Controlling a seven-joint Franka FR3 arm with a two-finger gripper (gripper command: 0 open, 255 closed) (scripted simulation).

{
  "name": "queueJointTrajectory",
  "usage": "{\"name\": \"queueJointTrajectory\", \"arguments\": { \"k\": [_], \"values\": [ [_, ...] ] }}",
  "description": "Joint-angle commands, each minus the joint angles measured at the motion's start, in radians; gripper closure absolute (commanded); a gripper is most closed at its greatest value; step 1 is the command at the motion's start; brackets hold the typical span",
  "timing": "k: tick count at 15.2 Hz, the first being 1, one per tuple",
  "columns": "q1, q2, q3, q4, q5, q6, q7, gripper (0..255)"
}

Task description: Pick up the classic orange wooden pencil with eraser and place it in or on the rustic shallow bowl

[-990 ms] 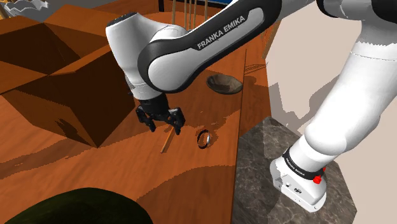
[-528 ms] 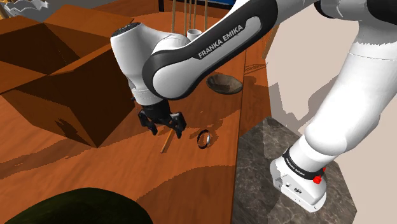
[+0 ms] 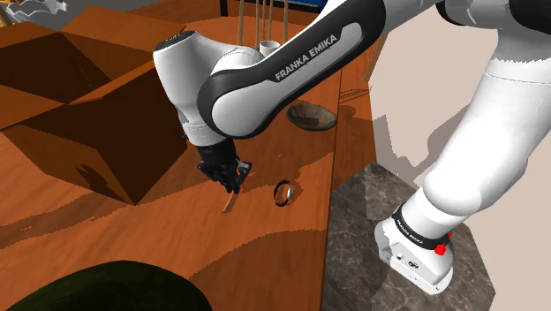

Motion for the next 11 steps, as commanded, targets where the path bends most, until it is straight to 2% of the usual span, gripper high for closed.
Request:
{"name": "queueJointTrajectory", "arguments": {
  "k": [1,5,11],
  "values": [
    [0.0,0.0,0.0,-0.001,0.0,0.0,0.0,255],
    [0.0,0.001,0.0,-0.001,0.0,0.0,0.0,255],
    [-0.026,-0.058,0.024,0.034,0.052,-0.068,-0.034,255]
  ]
}}
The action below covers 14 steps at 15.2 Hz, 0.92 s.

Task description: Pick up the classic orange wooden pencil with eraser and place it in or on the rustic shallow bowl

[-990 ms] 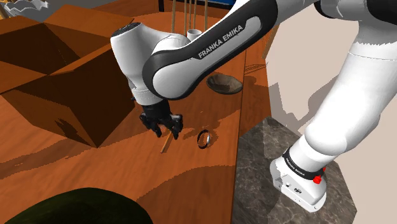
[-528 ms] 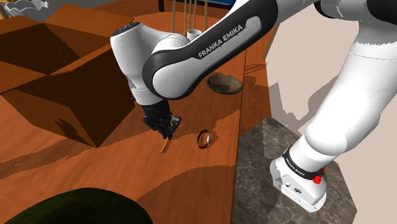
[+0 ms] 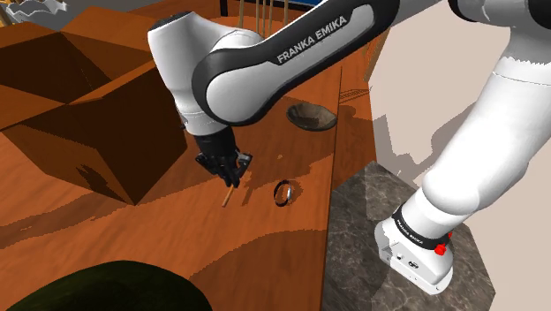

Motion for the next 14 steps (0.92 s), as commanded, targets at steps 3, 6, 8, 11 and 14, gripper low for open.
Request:
{"name": "queueJointTrajectory", "arguments": {
  "k": [3,6,8,11,14],
  "values": [
    [-0.013,-0.033,0.011,0.028,0.029,-0.047,-0.02,255],
    [-0.022,-0.058,0.017,0.051,0.051,-0.084,-0.034,255],
    [-0.028,-0.073,0.021,0.067,0.064,-0.108,-0.043,255],
    [-0.034,-0.095,0.024,0.093,0.082,-0.146,-0.055,255],
    [-0.04,-0.113,0.026,0.121,0.097,-0.184,-0.064,255]
  ]
}}
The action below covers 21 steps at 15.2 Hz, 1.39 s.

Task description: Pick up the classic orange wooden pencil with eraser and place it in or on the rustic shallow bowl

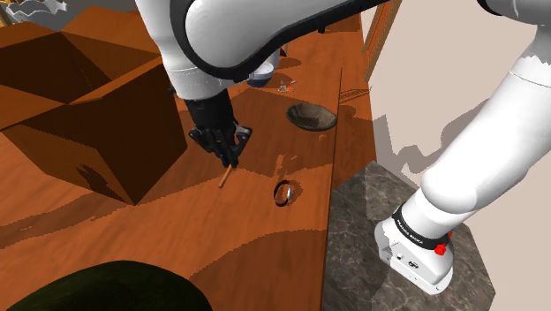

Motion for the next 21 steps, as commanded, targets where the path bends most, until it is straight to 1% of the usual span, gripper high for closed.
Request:
{"name": "queueJointTrajectory", "arguments": {
  "k": [1,4,7,9,12,16,21],
  "values": [
    [-0.005,-0.013,0.001,0.018,0.011,-0.026,-0.008,255],
    [-0.007,-0.024,0.001,0.039,0.019,-0.052,-0.013,255],
    [-0.072,-0.14,-0.034,-0.032,0.093,-0.049,-0.143,255],
    [-0.098,-0.205,-0.072,-0.073,0.129,-0.051,-0.223,255],
    [-0.123,-0.282,-0.135,-0.126,0.162,-0.054,-0.331,255],
    [-0.149,-0.351,-0.219,-0.182,0.172,-0.058,-0.456,255],
    [-0.19,-0.397,-0.313,-0.227,0.153,-0.057,-0.592,255]
  ]
}}
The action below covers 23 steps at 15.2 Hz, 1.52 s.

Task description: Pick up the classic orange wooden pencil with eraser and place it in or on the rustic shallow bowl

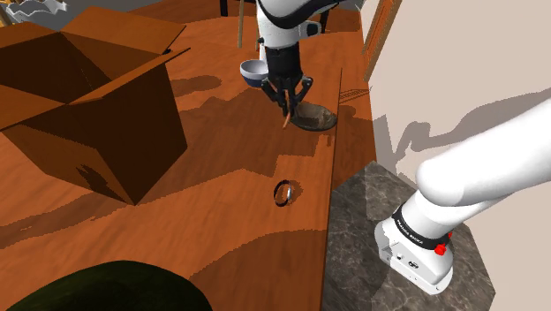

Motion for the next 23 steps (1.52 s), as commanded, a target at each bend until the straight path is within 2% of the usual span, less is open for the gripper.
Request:
{"name": "queueJointTrajectory", "arguments": {
  "k": [1,9,23],
  "values": [
    [-0.017,-0.014,-0.036,-0.016,-0.011,0.003,-0.053,255],
    [-0.109,-0.003,-0.172,-0.022,-0.096,0.018,-0.251,255],
    [-0.11,0.062,-0.145,-0.158,-0.116,0.21,-0.212,255]
  ]
}}
